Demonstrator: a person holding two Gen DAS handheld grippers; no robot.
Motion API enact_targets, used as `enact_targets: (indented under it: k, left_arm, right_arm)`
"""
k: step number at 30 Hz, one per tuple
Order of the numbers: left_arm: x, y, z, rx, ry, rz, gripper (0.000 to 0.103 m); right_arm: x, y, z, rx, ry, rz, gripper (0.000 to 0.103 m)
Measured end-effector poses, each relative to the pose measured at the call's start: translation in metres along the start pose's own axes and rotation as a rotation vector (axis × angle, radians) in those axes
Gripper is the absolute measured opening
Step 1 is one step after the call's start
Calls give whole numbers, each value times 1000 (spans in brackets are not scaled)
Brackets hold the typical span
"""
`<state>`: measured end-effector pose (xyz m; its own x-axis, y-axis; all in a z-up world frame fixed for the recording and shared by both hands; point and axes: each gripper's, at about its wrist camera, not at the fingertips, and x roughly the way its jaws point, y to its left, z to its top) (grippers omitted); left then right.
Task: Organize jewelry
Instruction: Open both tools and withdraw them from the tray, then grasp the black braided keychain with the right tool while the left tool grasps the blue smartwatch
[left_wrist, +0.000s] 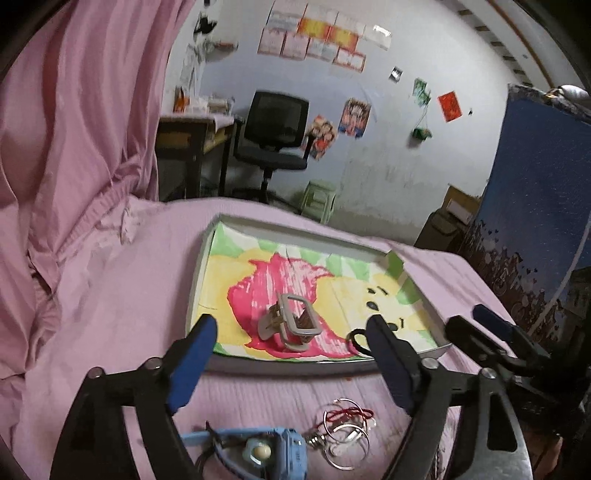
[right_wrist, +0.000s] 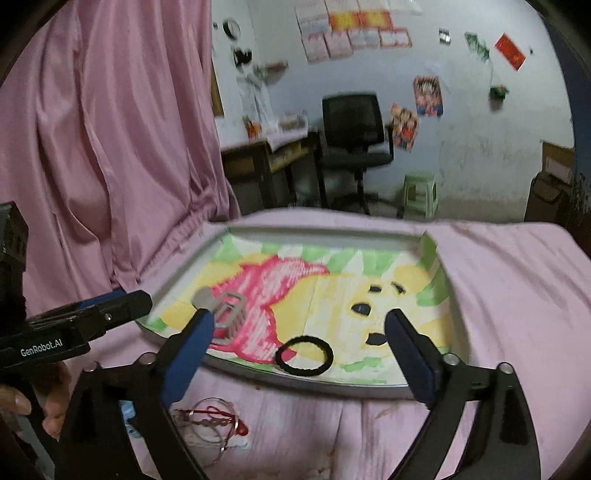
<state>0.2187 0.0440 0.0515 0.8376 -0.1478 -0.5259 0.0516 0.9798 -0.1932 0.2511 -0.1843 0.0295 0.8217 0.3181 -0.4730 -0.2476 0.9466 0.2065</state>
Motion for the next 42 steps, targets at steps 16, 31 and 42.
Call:
enact_targets:
  k: [16, 31, 42]
  left_arm:
    - [-77, -21, -54, 114, -158, 24, 102]
    - [-95, -13, -88, 125, -108, 37, 102]
    - [-83, -5, -99, 128, -5, 57, 102]
  right_arm:
    - [-103, 8, -35, -15, -163, -41, 102]
    - [-128, 13, -74, -57, -143, -80, 102]
    - [-127, 11, -96, -93, -69, -106, 102]
